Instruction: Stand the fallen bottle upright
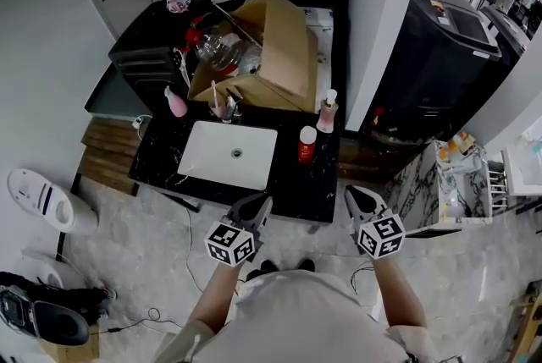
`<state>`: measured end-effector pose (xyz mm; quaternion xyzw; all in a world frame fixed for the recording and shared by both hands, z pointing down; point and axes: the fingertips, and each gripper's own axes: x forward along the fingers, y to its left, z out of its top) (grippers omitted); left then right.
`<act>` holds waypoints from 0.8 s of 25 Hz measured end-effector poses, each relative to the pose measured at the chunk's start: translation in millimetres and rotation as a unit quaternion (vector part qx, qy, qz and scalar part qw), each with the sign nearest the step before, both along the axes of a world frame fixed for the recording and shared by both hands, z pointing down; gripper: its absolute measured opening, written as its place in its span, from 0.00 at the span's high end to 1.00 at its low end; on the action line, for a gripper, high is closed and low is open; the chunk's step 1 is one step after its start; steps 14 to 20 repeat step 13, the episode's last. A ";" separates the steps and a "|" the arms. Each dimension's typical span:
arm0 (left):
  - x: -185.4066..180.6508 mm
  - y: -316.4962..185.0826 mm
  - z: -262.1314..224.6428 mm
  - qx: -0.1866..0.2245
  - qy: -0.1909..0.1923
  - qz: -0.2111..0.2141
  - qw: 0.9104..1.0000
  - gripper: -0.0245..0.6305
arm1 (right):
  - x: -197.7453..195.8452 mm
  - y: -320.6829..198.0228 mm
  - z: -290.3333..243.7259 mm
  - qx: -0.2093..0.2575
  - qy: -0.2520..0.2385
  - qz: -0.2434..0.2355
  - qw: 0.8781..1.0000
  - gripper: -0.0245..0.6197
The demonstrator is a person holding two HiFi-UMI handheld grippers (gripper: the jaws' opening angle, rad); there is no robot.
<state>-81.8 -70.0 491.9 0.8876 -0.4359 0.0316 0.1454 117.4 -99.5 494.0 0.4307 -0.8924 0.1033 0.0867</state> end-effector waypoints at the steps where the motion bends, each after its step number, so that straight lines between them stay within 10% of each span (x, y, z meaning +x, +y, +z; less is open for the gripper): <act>1: -1.2 -1.1 -0.2 0.000 0.000 0.001 1.000 0.95 | -1.4 -0.7 -0.9 0.001 0.001 0.000 1.000 0.91; 20: -12.2 -4.5 0.9 0.002 -0.003 0.003 1.000 0.95 | -10.5 -3.1 -4.9 0.003 0.003 0.003 1.000 0.91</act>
